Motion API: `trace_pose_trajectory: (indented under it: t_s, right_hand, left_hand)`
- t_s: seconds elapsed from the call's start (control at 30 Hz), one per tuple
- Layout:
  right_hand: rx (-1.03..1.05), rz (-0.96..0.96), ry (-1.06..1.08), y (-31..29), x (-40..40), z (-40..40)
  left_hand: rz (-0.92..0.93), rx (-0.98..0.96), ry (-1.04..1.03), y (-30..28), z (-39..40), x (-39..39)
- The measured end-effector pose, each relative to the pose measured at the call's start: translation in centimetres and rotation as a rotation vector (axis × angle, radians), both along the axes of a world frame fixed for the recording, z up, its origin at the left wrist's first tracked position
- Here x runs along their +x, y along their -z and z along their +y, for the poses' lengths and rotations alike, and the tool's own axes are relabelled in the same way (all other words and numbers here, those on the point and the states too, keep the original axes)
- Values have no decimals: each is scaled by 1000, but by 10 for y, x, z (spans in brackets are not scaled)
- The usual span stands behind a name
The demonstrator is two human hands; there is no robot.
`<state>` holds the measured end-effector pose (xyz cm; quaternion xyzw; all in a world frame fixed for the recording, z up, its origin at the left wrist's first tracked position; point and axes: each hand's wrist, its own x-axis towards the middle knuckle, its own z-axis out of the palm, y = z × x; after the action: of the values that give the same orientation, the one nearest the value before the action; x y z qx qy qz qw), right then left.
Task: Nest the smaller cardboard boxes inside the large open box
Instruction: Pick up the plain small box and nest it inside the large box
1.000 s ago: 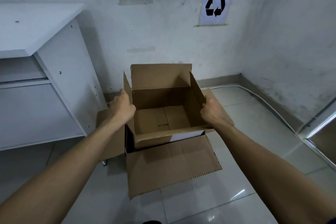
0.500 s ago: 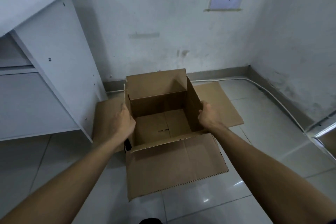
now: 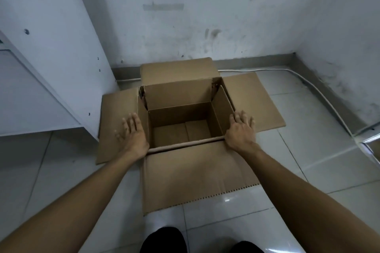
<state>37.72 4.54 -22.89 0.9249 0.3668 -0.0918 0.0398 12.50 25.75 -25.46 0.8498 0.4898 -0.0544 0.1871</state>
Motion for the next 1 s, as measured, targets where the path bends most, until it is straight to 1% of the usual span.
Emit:
trace_pose_trajectory:
  t_s: [0.07,0.13,0.2,0.23,0.27,0.3,0.37,0.43,0.5,0.57,0.6,0.67,0.73,0.77,0.87,1.0]
  right_hand:
    - [4,35,45,9,4,-4]
    - [84,5,51,16,4,-8]
    - [218,-51,-45,23,-5,-11]
    - [266,-46,-128,26,-12,-13]
    - [289,-27,-214,29,-19,-15]
    - [288,-19,-277,32,-26,-19]
    - [244,-61,-287,34,-38,-27]
    - [157,-114,-196,30,-46,-33]
    - [81,-148,-101,24,-49,-38]
    - [39,-206,-71,19,-49,-42]
    - [27,-237,-92,18,-50,-44]
    - [45,-275,-204,21,-50,-48]
    - [86,-228,-307,26,-50,-49]
    - [92,-183,-314,29,-50,-48]
    - [99,-128,-244,31,-52,-39]
    - [67,-171,-165,34,-54,-23]
  left_hand:
    - [42,-19,19,-7,0,1]
    - [19,63,36,-12,-3,5]
    - [-158,192,90,-16,-18,8]
    - [-251,214,152,-18,-30,10]
    - [-289,206,231,-17,-45,10]
    - [-268,189,305,-15,-59,9]
    - [-143,184,371,-6,-81,-1]
    - [-86,244,340,2,-87,-12]
    - [-91,275,292,4,-86,-17]
    - [-72,278,270,2,-83,-17]
    - [-54,275,266,2,-81,-16]
    - [-29,282,267,1,-80,-14]
    - [-28,305,274,2,-81,-13]
    - [-30,317,277,4,-81,-13]
    - [-44,328,268,7,-79,-10]
    - [-39,342,245,6,-70,-3]
